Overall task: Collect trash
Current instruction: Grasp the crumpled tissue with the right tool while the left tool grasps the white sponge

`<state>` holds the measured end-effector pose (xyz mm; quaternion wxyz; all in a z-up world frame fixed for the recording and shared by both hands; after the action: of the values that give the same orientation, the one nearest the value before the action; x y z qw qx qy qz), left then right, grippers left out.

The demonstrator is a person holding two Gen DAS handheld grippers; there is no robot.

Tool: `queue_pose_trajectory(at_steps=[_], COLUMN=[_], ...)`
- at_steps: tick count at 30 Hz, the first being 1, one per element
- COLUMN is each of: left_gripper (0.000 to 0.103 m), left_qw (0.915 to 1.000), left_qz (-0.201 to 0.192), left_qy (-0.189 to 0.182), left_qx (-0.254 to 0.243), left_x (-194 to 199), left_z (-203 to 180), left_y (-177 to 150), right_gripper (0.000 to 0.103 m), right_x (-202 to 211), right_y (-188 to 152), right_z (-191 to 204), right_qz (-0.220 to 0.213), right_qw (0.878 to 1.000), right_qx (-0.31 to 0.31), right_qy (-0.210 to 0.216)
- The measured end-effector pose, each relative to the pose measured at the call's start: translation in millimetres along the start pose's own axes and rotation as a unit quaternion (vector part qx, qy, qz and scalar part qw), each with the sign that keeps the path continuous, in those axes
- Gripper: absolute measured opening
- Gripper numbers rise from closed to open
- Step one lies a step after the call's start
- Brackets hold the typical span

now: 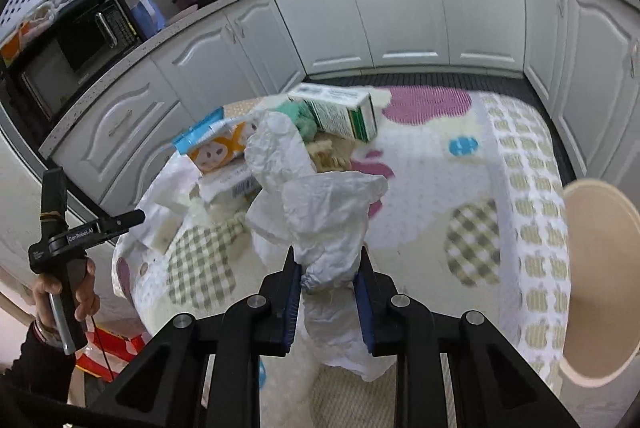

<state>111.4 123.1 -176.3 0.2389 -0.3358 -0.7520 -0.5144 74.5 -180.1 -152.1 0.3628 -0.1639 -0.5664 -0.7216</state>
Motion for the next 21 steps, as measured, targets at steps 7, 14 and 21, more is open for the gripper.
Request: queue_pose_trajectory(at_steps=[7,14,21], left_gripper=[0.077,0.077,0.075], left_qw=[0.9987,0.9905,0.9864], left_qz=[0.001,0.009,0.002], left_qy=[0.052,0.137,0.163], left_qx=[0.005,-0.007,-0.018], left_x=[15.6,28.5,-2.3], left_z=[12.3,51.9,53.5], left_y=[-19.4,-27.1,-5.6], right_gripper=[0.024,0.024,0.024], right_x=[-5.5,-7.6,-9.3], right_y=[-16.2,-19.4,-19.7], right_z=[4.0,8.8,9.7], right_qz=[0.019,0.022,0.024], right_qw=[1.0,1.0,1.0], right_qx=[0.0,0.004,-0.001], right_qy=[0.011,0.02,0.019])
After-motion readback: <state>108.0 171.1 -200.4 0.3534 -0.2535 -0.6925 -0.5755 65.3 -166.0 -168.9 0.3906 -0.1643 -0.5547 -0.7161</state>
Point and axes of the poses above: each gripper's, at about its wrist camera, not at the fingertips, and x roughly against the way its jaws point, z to its left, y to its top, the point moved 9 cm from there along -x, roughly the way its jaws point, and after that the axes turned 9 degrees about -z, right-handed, at the moved point
